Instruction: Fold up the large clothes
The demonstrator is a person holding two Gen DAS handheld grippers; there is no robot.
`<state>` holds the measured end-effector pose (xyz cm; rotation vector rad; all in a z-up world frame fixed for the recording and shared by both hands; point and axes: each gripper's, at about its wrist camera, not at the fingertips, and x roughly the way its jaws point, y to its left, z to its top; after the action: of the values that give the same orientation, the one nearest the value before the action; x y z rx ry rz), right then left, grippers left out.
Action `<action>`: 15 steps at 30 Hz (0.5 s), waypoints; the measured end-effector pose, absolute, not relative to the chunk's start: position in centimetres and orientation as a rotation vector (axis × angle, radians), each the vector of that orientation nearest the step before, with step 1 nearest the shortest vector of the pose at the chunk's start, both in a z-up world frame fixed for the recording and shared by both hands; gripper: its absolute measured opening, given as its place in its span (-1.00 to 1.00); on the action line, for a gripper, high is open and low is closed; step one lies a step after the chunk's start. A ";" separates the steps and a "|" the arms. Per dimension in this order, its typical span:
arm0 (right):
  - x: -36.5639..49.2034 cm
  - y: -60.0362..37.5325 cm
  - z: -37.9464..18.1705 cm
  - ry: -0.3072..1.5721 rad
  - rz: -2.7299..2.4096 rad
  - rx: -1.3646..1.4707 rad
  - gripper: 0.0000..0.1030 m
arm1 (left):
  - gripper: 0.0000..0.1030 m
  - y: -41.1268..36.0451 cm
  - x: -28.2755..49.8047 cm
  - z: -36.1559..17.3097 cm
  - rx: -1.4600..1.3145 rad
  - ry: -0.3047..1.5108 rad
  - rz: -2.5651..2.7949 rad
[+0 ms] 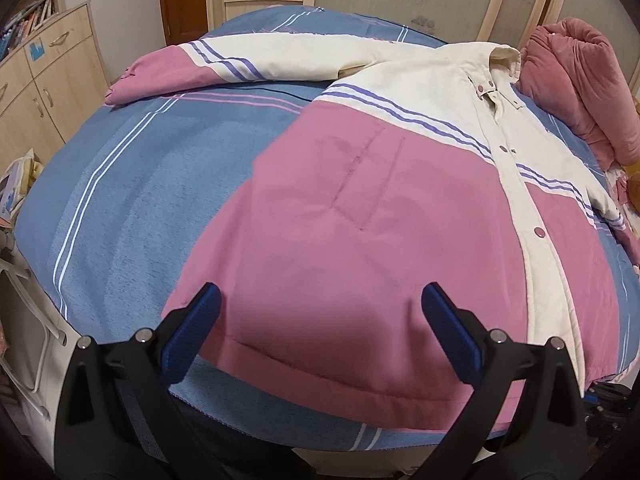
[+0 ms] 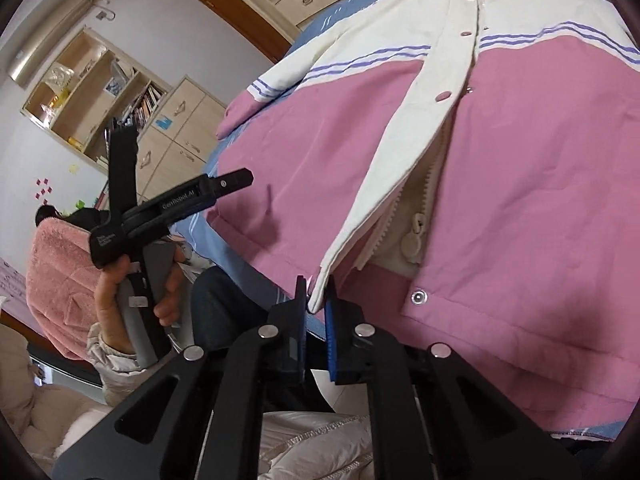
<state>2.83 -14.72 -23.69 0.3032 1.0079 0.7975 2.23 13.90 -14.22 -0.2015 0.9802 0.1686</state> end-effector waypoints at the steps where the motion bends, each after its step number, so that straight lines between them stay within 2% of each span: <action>1: 2.8 -15.1 -23.8 1.006 0.800 0.309 -0.84 | 0.96 13.8 2.2 -14.2 -0.198 0.982 0.168; 15: 3.2 -14.5 -25.0 1.031 0.817 0.248 -0.85 | 0.96 15.1 2.0 -14.2 -0.197 0.997 0.198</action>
<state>3.21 -14.46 -25.00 0.2478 1.0306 0.8171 2.00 15.06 -14.18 -0.1974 0.9972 0.1980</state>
